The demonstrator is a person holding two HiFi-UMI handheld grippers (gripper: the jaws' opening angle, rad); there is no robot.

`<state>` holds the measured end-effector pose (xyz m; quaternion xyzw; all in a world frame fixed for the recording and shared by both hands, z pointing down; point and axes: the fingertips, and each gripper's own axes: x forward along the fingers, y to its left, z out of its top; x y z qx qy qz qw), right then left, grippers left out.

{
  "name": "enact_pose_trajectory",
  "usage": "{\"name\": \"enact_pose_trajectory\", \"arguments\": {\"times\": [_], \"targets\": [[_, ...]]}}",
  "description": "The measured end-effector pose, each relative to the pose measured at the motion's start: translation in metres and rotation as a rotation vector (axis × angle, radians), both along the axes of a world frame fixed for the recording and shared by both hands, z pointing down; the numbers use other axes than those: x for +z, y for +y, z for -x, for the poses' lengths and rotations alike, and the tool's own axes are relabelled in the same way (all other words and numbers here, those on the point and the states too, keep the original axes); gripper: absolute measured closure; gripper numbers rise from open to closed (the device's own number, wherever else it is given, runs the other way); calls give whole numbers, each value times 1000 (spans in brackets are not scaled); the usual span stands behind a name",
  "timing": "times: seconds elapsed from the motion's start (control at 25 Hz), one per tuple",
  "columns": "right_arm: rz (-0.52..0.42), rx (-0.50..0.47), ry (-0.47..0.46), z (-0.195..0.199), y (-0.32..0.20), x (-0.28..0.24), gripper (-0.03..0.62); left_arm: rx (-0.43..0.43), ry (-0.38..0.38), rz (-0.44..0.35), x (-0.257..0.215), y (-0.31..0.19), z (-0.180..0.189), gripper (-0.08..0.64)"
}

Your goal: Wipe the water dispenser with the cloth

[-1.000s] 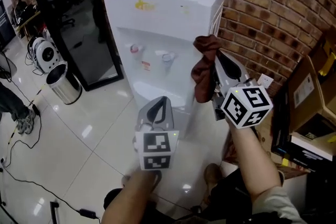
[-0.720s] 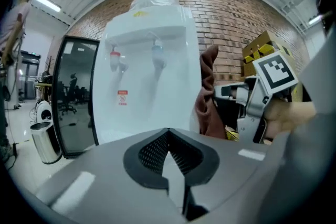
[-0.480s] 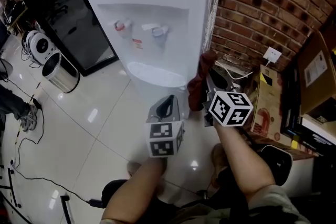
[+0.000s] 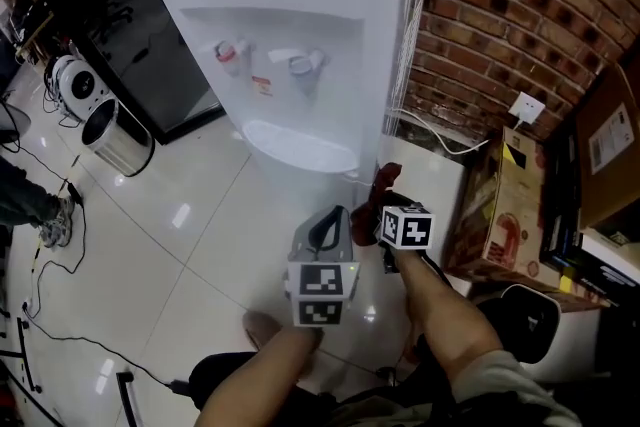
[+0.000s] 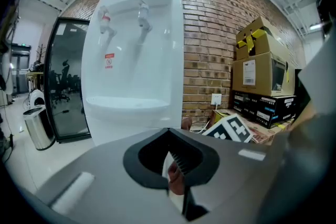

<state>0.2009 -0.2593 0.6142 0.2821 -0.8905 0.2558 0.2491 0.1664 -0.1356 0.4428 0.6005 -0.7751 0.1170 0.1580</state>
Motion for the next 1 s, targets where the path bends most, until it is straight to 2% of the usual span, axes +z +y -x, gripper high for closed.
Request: {"name": "enact_pose_trajectory", "arguments": {"times": [0.12,0.28,0.56,0.8,0.92,1.0], "targets": [[55,14,50,-3,12,48,545,-19,2,1,-2,7,5,560],[95,26,83,-3,13,84,545,-24,-10,-5,-6,7,7,560],[120,-54,115,-2,8,99,545,-16,-17,-14,-8,-14,2,560],[51,-109,50,-13,-5,50,545,-49,-58,-36,-22,-22,-3,560],[-20,-108,-46,-16,-18,-5,545,-90,-79,-33,-31,-18,2,560],[-51,-76,-159,-18,-30,-53,546,-111,-78,-60,-48,-19,1,560]]}}
